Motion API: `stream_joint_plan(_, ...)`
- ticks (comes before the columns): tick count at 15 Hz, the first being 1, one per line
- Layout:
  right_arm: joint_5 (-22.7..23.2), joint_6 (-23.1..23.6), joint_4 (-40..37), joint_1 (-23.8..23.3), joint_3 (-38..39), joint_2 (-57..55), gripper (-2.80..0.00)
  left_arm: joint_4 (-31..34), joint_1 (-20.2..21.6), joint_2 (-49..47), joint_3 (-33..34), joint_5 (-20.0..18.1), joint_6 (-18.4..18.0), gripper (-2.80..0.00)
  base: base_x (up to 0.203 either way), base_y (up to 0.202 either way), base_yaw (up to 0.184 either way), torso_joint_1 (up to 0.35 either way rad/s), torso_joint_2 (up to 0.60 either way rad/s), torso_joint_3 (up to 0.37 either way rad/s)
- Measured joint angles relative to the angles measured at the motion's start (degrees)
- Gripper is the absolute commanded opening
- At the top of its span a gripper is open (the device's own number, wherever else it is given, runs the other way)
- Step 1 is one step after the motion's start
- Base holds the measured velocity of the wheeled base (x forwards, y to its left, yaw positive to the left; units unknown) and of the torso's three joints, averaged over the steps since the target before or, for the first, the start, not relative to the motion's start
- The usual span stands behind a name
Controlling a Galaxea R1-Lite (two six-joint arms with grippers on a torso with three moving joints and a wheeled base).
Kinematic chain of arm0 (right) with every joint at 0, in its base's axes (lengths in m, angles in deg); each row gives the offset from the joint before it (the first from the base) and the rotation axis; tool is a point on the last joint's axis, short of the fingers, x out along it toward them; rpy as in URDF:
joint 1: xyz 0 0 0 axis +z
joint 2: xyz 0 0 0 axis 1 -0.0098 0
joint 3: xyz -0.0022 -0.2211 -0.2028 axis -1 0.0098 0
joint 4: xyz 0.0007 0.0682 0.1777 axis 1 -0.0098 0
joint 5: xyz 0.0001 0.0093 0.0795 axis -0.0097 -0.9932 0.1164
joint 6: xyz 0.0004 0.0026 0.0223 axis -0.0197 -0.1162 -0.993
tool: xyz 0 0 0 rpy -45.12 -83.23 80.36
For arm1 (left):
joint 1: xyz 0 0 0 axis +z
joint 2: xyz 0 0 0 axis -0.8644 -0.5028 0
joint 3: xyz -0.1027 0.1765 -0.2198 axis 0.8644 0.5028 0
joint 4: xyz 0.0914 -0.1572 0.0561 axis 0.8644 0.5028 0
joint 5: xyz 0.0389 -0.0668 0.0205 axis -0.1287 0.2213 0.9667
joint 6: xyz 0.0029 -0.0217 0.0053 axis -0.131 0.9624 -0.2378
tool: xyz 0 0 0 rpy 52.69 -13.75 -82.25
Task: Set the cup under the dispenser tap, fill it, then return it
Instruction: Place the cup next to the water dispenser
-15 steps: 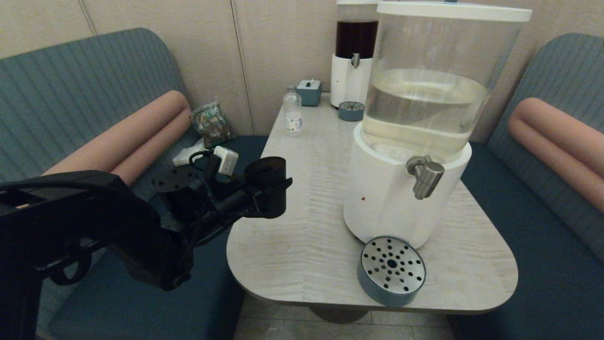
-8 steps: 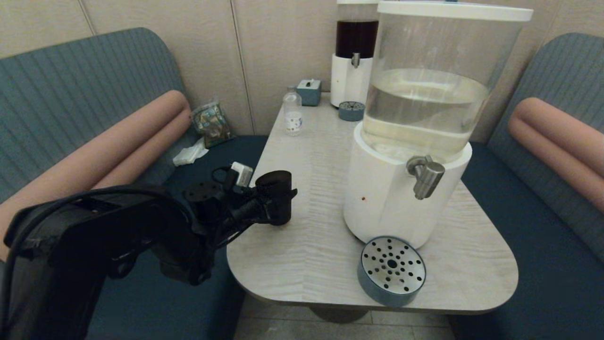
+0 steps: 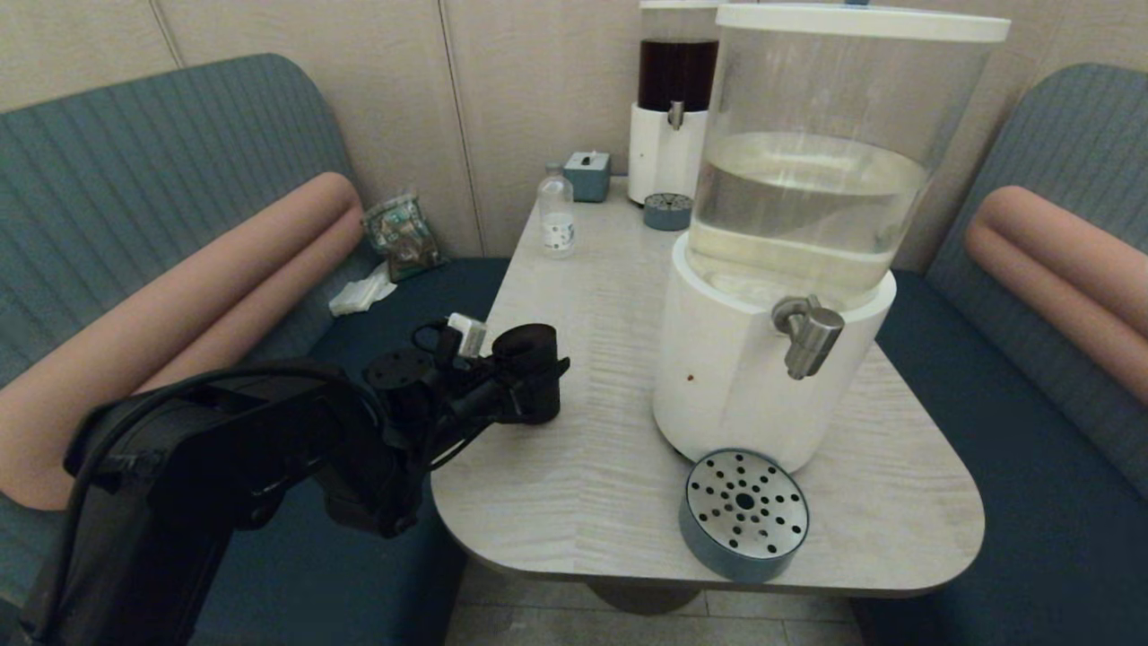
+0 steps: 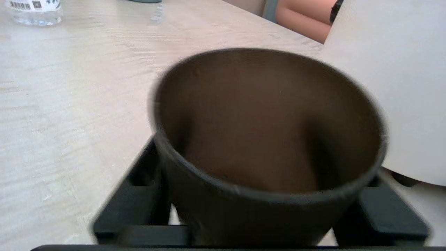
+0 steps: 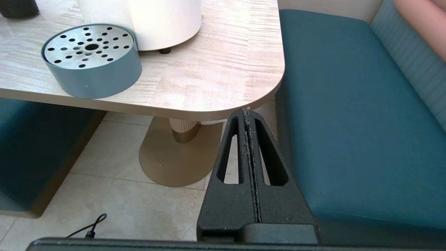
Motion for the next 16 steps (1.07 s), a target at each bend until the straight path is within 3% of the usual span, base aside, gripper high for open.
stream_joint_plan(8,0.0,0.0,0.0,0.0,0.0,0.0,-2.80,0.4,-1.1,1.3,1.5,0.1,-0.1,0.00,0.000,0.000,0.000,0.000,0.00,0.000)
stream_joint_plan(16,0.0,0.0,0.0,0.0,0.0,0.0,-2.80,0.3,-1.1,7.6,12.7,0.0,-0.9,0.00,0.000,0.000,0.000,0.000,0.00,0.000)
